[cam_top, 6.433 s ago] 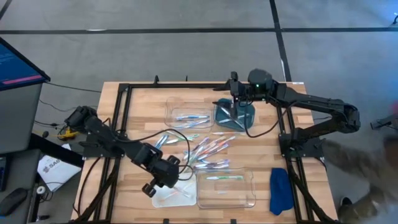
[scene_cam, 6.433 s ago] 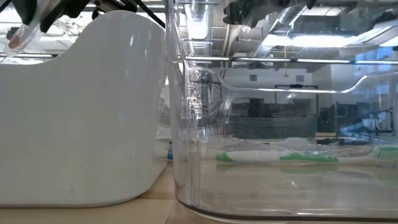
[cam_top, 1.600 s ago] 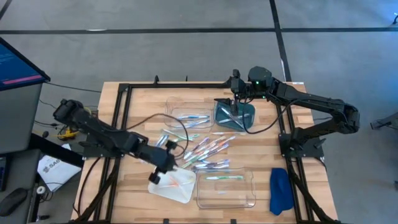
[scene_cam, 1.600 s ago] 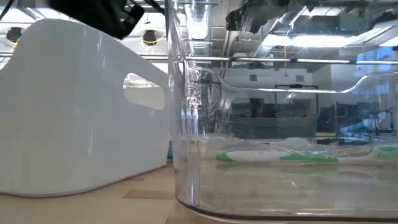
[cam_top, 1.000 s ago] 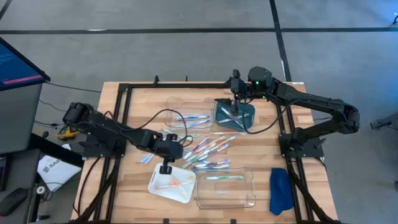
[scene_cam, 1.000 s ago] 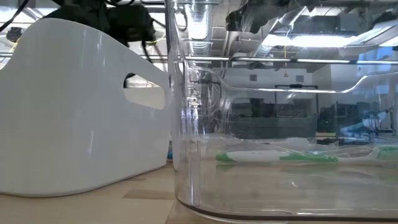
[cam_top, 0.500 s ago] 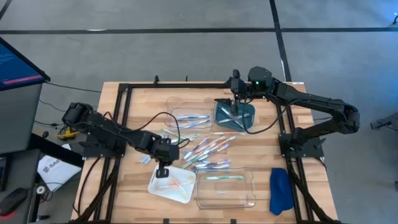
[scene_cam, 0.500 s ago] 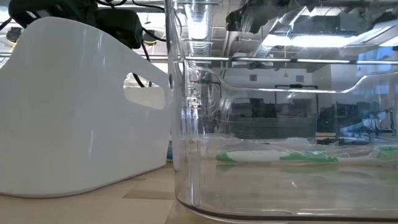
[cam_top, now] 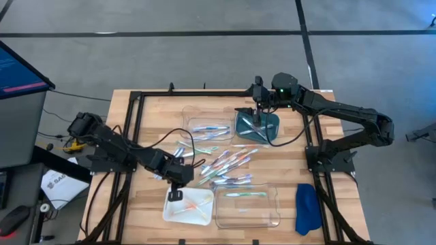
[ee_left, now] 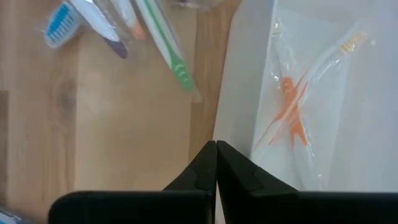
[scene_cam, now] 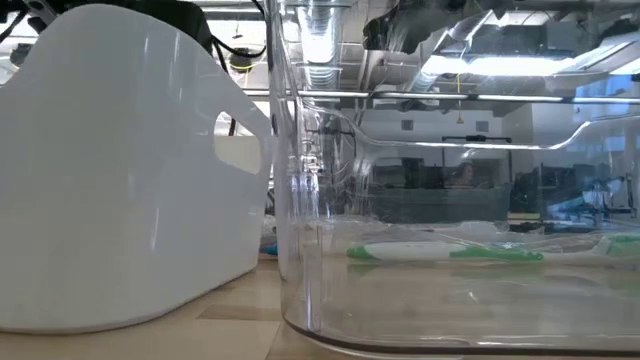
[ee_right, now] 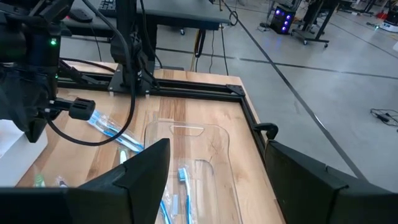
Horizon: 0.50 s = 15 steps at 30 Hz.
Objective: Pick & Place Toothbrushes
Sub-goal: Adjust the white bin, then put the green toothbrush into the bottom transparent bin
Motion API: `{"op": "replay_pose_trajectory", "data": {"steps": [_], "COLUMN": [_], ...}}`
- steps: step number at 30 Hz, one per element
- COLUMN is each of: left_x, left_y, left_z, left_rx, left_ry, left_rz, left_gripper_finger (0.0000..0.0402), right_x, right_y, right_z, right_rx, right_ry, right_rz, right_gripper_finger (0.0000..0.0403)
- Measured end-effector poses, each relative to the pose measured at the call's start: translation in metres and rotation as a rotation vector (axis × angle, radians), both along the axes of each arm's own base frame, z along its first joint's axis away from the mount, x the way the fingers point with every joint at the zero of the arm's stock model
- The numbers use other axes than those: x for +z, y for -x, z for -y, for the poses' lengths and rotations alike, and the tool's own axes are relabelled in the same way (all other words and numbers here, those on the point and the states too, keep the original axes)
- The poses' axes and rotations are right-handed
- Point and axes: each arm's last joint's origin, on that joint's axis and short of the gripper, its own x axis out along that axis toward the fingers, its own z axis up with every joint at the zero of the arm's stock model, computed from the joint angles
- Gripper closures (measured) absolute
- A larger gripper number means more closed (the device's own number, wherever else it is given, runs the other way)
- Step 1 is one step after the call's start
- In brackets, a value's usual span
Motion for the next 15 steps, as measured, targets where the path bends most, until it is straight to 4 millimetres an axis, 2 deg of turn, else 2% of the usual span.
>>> {"op": "replay_pose_trajectory", "data": {"steps": [8,12,15], "left_x": [0.005,0.020,0.039], "left_y": [0.002,0.007,0.014], "left_z": [0.001,-0.002,-0.008], "left_rx": [-0.013,-0.050,-0.058], "left_ry": [-0.010,-0.033,-0.100], "left_rz": [0.029,0.103,0.217], "left_gripper_finger": [0.0401,0.0401,0.0401], "right_x": [0.000,-0.001,-0.001], "right_y": [0.000,0.000,0.000], "right_z": [0.000,0.000,0.000], "right_rx": [0.000,0.000,0.001], "right_ry": [0.000,-0.002,0.000], "right_rz": [-0.001,-0.006,-0.009], "right_gripper_finger": [0.0148,0.0148,0.0148]}}
